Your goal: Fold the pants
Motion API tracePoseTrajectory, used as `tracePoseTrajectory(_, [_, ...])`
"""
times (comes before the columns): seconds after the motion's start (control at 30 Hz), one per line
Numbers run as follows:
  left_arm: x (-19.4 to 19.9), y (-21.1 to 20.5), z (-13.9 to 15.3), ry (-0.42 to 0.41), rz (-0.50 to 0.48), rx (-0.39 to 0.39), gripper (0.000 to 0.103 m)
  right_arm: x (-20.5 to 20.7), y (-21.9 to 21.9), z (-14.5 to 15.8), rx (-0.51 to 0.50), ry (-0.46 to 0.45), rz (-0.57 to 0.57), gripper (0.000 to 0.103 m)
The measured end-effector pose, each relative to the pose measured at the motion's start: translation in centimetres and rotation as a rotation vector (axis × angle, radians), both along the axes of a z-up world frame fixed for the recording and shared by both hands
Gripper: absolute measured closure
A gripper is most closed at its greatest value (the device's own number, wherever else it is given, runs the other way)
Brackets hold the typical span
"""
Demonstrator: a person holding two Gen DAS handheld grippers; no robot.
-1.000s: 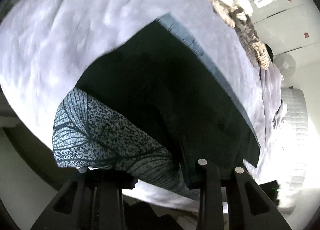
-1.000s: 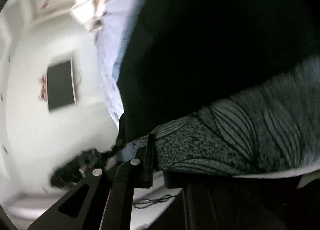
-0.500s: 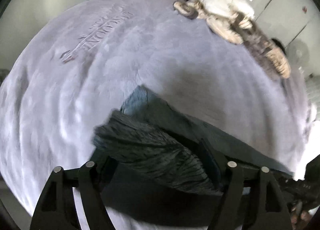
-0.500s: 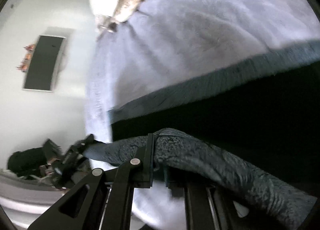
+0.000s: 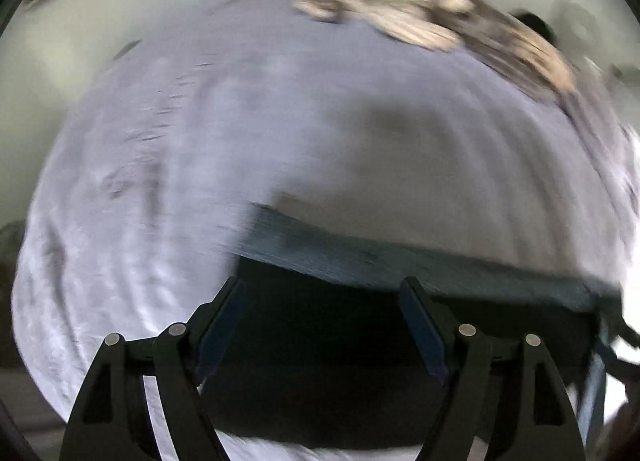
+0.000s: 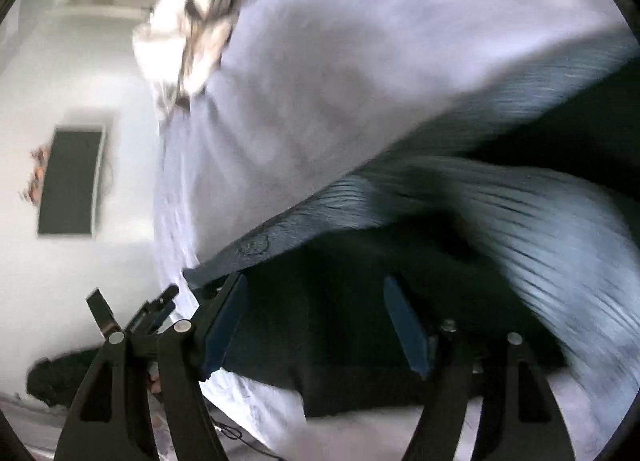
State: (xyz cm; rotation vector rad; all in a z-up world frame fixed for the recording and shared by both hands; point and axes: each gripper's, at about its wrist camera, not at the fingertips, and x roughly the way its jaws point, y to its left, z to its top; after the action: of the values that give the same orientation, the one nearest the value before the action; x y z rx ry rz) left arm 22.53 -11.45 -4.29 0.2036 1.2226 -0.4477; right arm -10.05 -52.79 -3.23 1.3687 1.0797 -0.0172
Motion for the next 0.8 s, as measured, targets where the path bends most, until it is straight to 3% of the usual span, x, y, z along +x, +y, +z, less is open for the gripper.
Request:
tracePoseTrajectory(0.2, [-9.4,-12.3,-0.4,0.207,-0.284,-0.101,0.023,-17.3,-7.6,0.9,-0.075,0.212,-0.242,0.028])
tracePoseTrajectory(0.37, [-17.0,-23.9,-2.3,0.405,-0.394,-0.205,0.023,-26.9,-10.3,-0.4,-0.045,0.371,-0.242,0.028])
tracePoseTrajectory(0.53, [-21.9,-30.0,-4.9,0.479,-0.475,-0.154,0.023,-31.6,-9.4,-3.3,0.122,0.357,-0.260,0.028])
tracePoseTrajectory(0.63, [-23.6,-32.0,-6.1,0.502,-0.525,-0.125,0.023,-30.3,-7.0,-6.0,0.273,0.289,-0.241,0.030])
tracePoseTrajectory(0.67, [-24.1,-32.6,-6.4,0.508,-0.542,-0.113,0.023,-29.5,-6.2,-6.8,0.310,0.279,-0.230,0.037])
tracePoseTrajectory(0.7, [-24.4,-33.0,-6.4,0.504,-0.551,-0.109,0.023,-29.4,-5.7,-7.5,0.328,0.286,-0.221,0.056])
tracePoseTrajectory(0.77, [-24.6,-34.0,-6.1,0.527,-0.554,-0.122,0.023,-29.5,-5.6,-7.8,0.351,0.287,-0.217,0.082])
tracePoseTrajectory(0.8, [-24.2,-34.1,-5.8,0.539,-0.546,-0.137,0.023,-29.4,-6.1,-7.4,0.353,0.258,-0.232,0.084])
